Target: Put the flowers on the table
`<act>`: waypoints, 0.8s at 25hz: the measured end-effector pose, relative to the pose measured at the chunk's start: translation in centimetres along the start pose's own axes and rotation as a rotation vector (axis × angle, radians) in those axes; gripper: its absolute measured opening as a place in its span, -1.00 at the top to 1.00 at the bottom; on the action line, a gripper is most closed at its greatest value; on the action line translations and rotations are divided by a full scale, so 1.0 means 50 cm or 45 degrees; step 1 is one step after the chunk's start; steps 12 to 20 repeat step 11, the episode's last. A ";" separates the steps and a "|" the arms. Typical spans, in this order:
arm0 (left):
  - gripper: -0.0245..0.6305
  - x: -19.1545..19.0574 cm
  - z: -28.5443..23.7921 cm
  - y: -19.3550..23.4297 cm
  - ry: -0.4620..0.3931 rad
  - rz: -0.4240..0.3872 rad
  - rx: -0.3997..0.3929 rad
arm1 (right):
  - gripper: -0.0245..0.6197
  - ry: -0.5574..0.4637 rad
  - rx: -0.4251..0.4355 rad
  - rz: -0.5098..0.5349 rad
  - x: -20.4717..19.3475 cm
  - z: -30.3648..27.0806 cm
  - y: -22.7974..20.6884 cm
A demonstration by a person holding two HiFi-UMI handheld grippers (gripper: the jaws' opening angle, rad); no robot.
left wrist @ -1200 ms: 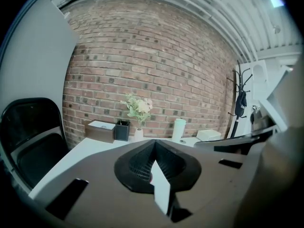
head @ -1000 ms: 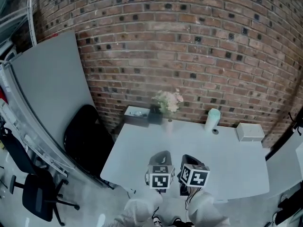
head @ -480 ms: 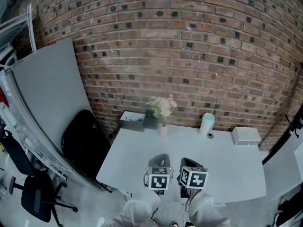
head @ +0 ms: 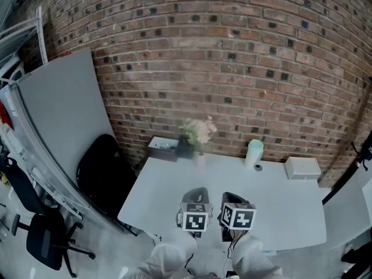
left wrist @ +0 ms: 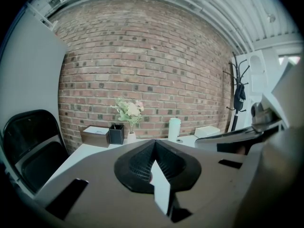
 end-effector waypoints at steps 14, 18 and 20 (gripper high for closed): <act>0.90 0.004 0.006 -0.015 -0.014 0.002 0.009 | 0.85 0.000 0.021 0.007 -0.003 0.008 -0.005; 0.90 0.004 0.006 -0.015 -0.014 0.002 0.009 | 0.85 0.000 0.021 0.007 -0.003 0.008 -0.005; 0.90 0.004 0.006 -0.015 -0.014 0.002 0.009 | 0.85 0.000 0.021 0.007 -0.003 0.008 -0.005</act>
Point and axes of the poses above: the fingertips, and each gripper's own axes: z backward along the fingers, y to its left, x out of its top, the point moved 4 cm from there along z, backward along the fingers, and after that the axes turned 8 degrees about -z, right-handed, at the moved point
